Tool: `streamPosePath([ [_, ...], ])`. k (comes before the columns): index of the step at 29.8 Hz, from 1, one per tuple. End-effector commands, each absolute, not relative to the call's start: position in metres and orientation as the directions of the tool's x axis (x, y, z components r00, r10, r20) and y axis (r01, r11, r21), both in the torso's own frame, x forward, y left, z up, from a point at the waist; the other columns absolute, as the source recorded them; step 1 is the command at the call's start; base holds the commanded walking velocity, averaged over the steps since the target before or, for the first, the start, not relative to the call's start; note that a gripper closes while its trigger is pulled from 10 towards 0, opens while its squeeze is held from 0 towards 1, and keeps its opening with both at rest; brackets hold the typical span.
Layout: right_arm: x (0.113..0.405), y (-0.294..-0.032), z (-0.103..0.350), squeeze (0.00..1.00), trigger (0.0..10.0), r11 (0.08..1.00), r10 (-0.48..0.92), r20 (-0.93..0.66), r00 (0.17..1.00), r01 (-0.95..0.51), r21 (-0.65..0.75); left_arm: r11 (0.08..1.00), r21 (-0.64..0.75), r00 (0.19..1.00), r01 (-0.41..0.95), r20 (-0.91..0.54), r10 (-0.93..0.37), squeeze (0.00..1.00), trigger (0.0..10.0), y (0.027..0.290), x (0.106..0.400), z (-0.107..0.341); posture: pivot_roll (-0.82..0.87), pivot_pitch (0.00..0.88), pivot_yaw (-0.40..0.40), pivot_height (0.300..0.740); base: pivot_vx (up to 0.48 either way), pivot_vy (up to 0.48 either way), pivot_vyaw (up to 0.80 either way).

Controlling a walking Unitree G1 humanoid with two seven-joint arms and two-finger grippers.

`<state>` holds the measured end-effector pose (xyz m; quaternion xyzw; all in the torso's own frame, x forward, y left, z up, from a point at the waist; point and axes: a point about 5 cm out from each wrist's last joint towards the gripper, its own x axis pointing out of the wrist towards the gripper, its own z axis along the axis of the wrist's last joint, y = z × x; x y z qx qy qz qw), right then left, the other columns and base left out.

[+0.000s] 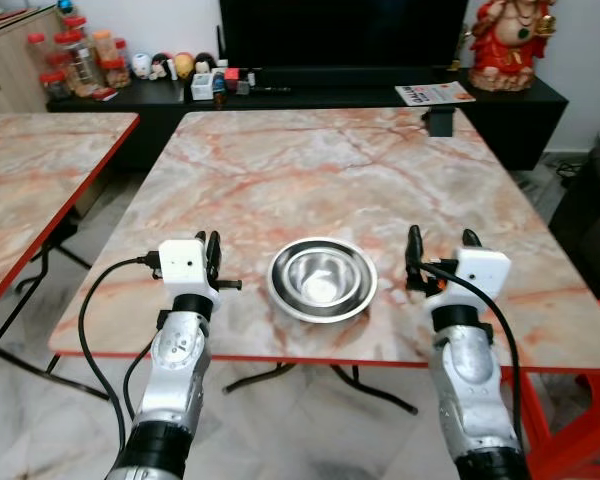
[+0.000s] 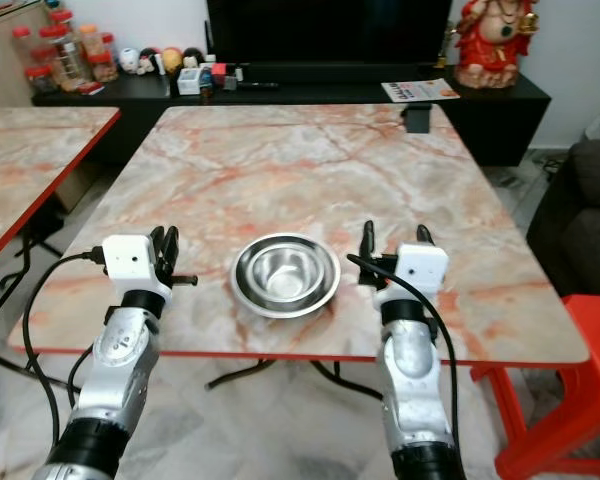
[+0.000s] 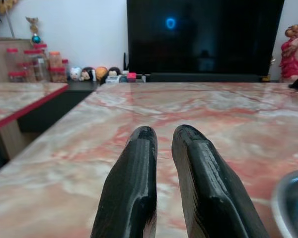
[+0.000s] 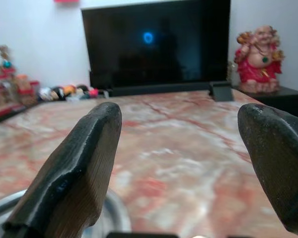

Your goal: Setting the table

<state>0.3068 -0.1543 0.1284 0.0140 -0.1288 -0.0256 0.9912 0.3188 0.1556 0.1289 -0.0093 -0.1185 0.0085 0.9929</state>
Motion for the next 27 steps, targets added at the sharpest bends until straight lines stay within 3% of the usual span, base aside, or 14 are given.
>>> streamPosePath([
  [1,0.307,-0.160,0.129,0.00,10.0,0.997,-0.071,0.258,0.964,0.066,0.030,1.000,-0.030,0.970,-0.004,0.243,0.012,0.00,10.0,0.153,0.321,0.131,-0.06,0.000,0.045,0.740,0.000,0.300,0.00],
  [27,0.303,-0.163,0.129,0.00,10.0,0.996,-0.087,0.261,0.962,0.081,0.034,0.998,-0.025,0.971,-0.063,0.231,0.067,0.00,10.0,0.169,0.315,0.129,-0.04,0.000,0.036,0.740,0.000,0.303,0.00],
])
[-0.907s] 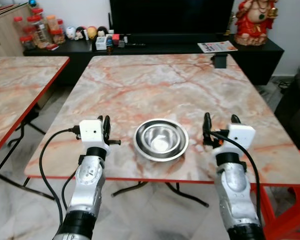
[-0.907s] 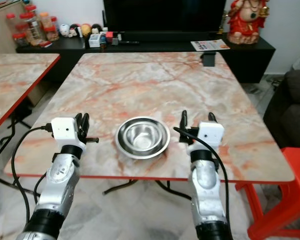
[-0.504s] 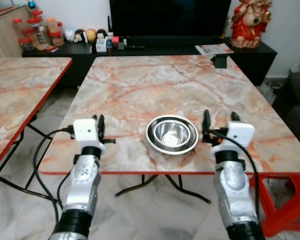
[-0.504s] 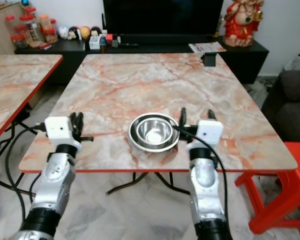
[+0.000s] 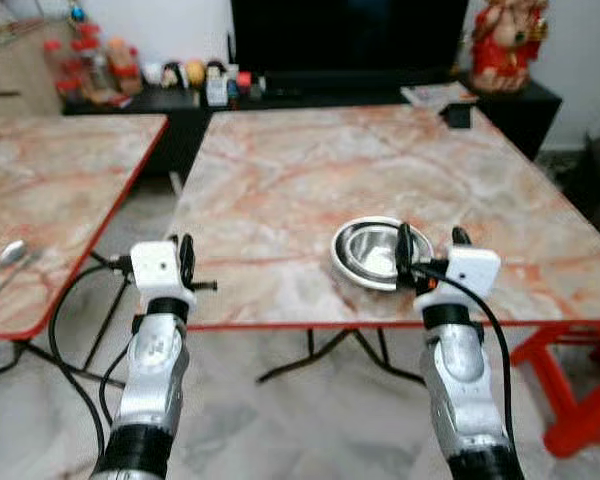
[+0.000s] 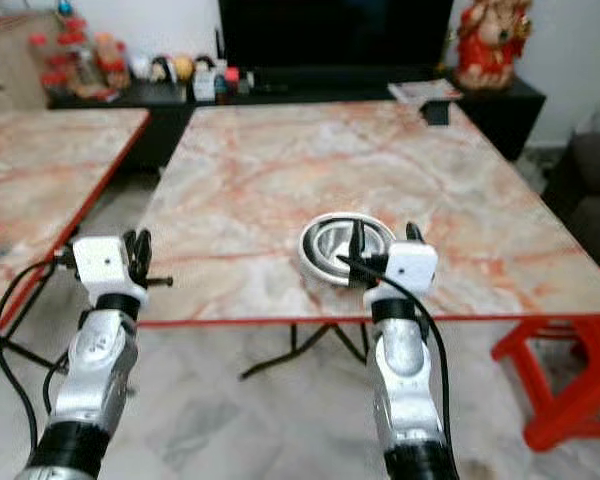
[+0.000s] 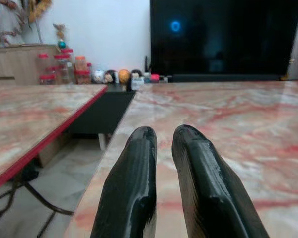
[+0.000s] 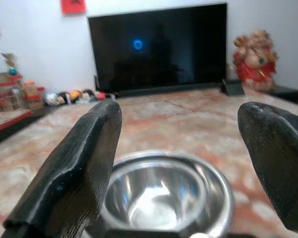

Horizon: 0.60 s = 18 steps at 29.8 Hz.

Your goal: Setting the table

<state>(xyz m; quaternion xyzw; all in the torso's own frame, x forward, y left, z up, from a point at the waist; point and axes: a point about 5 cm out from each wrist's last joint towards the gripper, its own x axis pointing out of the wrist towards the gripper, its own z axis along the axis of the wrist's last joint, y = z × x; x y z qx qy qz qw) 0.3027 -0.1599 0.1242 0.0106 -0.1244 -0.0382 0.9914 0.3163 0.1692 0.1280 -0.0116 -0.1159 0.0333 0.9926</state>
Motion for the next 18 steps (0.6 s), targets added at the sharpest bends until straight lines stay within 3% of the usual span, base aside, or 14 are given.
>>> streamPosePath([
  [1,0.303,-0.163,0.129,0.00,10.0,0.996,-0.087,0.261,0.961,0.081,0.034,0.998,-0.025,0.971,-0.064,0.230,0.068,0.00,10.0,0.169,0.315,0.128,-0.04,0.000,0.036,0.740,0.000,0.300,0.00],
  [11,0.294,-0.171,0.119,0.00,10.0,0.995,-0.096,0.229,0.969,0.096,0.009,0.996,-0.006,0.977,-0.089,0.195,0.088,0.00,10.0,0.178,0.309,0.118,-0.04,0.000,0.030,0.740,0.000,0.303,0.00],
  [16,0.282,-0.179,0.099,0.00,10.0,0.994,-0.109,0.161,0.981,0.112,-0.013,0.995,0.010,0.981,-0.102,0.170,0.098,0.00,10.0,0.184,0.304,0.110,-0.04,0.000,0.029,0.740,0.000,0.305,0.00],
  [18,0.269,-0.187,0.073,0.00,10.0,0.991,-0.127,0.064,0.990,0.129,-0.039,0.993,0.024,0.985,-0.116,0.135,0.111,0.00,10.0,0.190,0.299,0.099,-0.04,0.000,0.028,0.740,0.000,0.302,0.00],
])
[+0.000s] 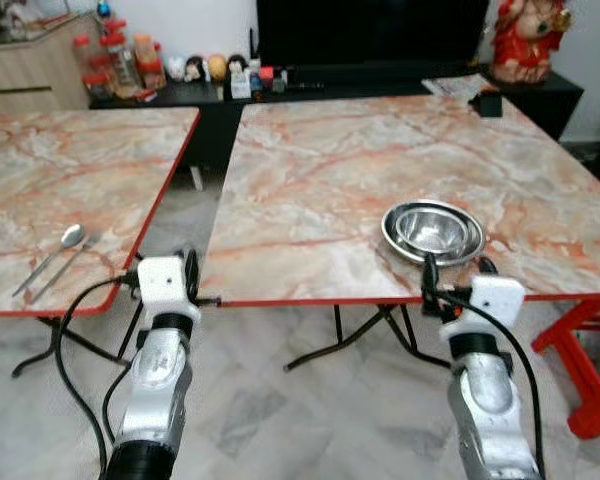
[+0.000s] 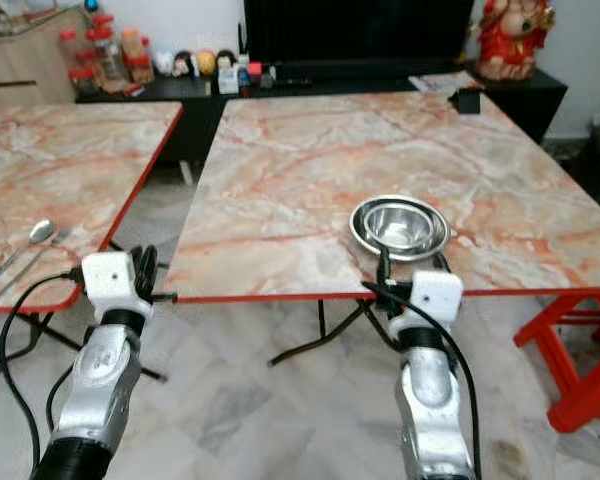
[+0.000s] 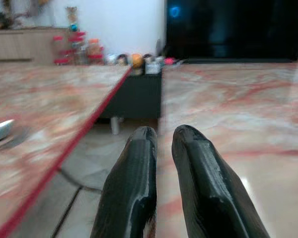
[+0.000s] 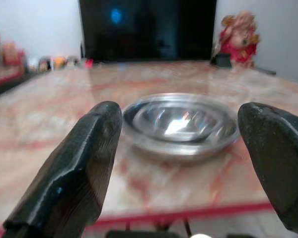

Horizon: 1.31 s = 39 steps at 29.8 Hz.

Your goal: Setting the table

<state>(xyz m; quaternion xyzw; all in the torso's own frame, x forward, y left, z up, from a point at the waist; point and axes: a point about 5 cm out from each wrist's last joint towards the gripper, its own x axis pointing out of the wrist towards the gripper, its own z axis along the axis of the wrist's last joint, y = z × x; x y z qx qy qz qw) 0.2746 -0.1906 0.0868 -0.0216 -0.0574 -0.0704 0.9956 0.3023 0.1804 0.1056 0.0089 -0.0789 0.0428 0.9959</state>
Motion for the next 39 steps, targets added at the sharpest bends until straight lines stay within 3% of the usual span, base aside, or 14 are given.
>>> streamPosePath([
  [1,0.265,-0.190,0.064,0.00,10.0,0.990,-0.135,0.029,0.990,0.136,-0.046,0.993,0.029,0.986,-0.119,0.121,0.114,0.00,10.0,0.192,0.298,0.096,-0.05,0.000,0.028,0.740,0.000,0.304,0.00],
  [8,0.248,-0.201,0.028,0.00,10.0,0.985,-0.168,-0.120,0.978,0.162,-0.056,0.991,0.047,0.992,-0.123,0.048,0.120,0.00,10.0,0.196,0.293,0.077,-0.05,0.000,0.029,0.740,0.000,0.302,0.00],
  [9,0.235,-0.210,0.005,0.00,10.0,0.978,-0.208,-0.232,0.950,0.206,-0.032,0.991,0.055,0.992,-0.120,-0.028,0.122,0.00,10.0,0.201,0.288,0.061,-0.05,0.000,0.030,0.740,0.000,0.266,0.00],
  [13,0.212,-0.221,-0.029,0.00,10.0,0.958,-0.267,-0.392,0.880,0.287,-0.009,0.987,0.093,0.973,-0.132,-0.175,0.147,0.00,10.0,0.212,0.275,0.027,-0.05,0.000,0.037,0.740,0.000,0.000,0.00],
  [17,0.208,-0.223,-0.035,0.00,10.0,0.954,-0.270,-0.419,0.867,0.301,0.007,0.987,0.086,0.967,-0.137,-0.207,0.152,0.00,10.0,0.214,0.272,0.021,-0.05,0.000,0.037,0.740,0.000,0.000,0.00],
  [20,0.186,-0.227,-0.060,0.00,10.0,0.939,-0.289,-0.563,0.774,0.343,-0.010,0.984,0.143,0.883,-0.111,-0.440,0.164,0.00,10.0,0.220,0.251,-0.019,-0.04,0.000,0.040,0.740,0.000,0.000,0.00],
  [23,0.177,-0.226,-0.068,0.00,10.0,0.936,-0.281,-0.617,0.735,0.352,-0.008,0.986,0.147,0.821,-0.077,-0.551,0.146,0.00,10.0,0.218,0.237,-0.037,-0.04,0.000,0.039,0.740,0.000,0.000,0.00],
  [29,0.156,-0.226,-0.082,0.00,10.0,0.923,-0.277,-0.715,0.642,0.385,-0.012,0.991,0.104,0.729,-0.081,-0.672,0.130,0.00,10.0,0.216,0.209,-0.060,-0.04,0.000,0.045,0.740,0.000,0.000,0.00],
  [39,0.150,-0.218,-0.088,0.00,10.0,0.921,-0.236,-0.745,0.624,0.388,0.032,0.989,0.118,0.642,-0.091,-0.752,0.149,0.00,10.0,0.221,0.188,-0.073,-0.04,0.000,0.054,0.740,0.000,0.029,0.00],
])
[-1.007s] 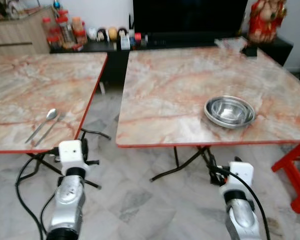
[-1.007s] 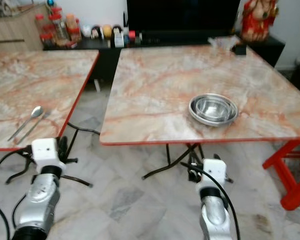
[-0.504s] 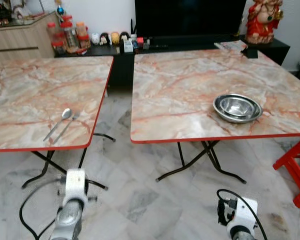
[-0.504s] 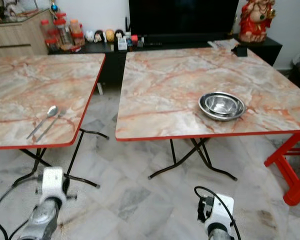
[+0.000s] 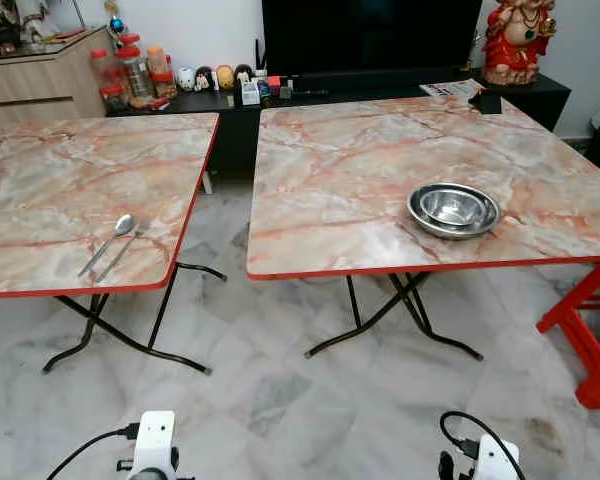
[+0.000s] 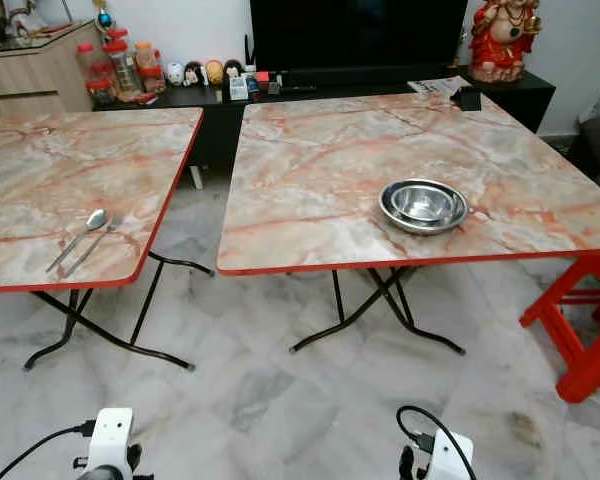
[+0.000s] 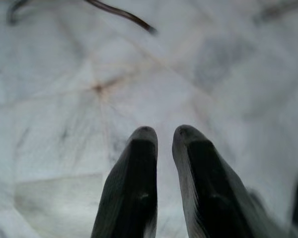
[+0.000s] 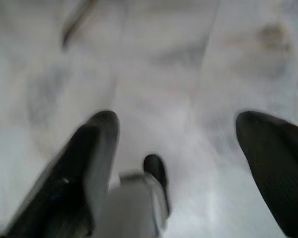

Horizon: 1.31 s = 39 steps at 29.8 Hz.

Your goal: Setting the table

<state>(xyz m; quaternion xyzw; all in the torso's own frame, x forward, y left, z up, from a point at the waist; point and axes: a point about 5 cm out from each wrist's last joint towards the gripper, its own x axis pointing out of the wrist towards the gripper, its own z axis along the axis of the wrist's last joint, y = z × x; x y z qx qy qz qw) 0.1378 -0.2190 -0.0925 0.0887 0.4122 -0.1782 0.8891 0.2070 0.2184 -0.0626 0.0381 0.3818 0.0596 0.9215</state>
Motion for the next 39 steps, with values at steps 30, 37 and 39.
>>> streamPosePath([
  [30,0.139,-0.214,-0.094,0.00,10.0,0.912,-0.221,-0.777,0.589,0.408,0.051,0.988,0.118,0.633,-0.104,-0.758,0.157,0.00,10.0,0.221,0.188,-0.074,-0.03,0.000,0.058,0.740,0.000,0.376,0.00],
  [37,0.140,-0.214,-0.093,0.00,10.0,0.915,-0.221,-0.771,0.597,0.401,0.048,0.988,0.118,0.636,-0.103,-0.756,0.156,0.00,10.0,0.220,0.189,-0.074,-0.03,0.000,0.060,0.740,0.000,0.378,-0.35],
  [39,0.140,-0.214,-0.093,0.00,10.0,0.914,-0.221,-0.773,0.595,0.404,0.050,0.988,0.118,0.636,-0.102,-0.756,0.156,0.00,10.0,0.220,0.189,-0.074,-0.03,0.000,0.060,0.740,0.000,0.379,0.00],
])
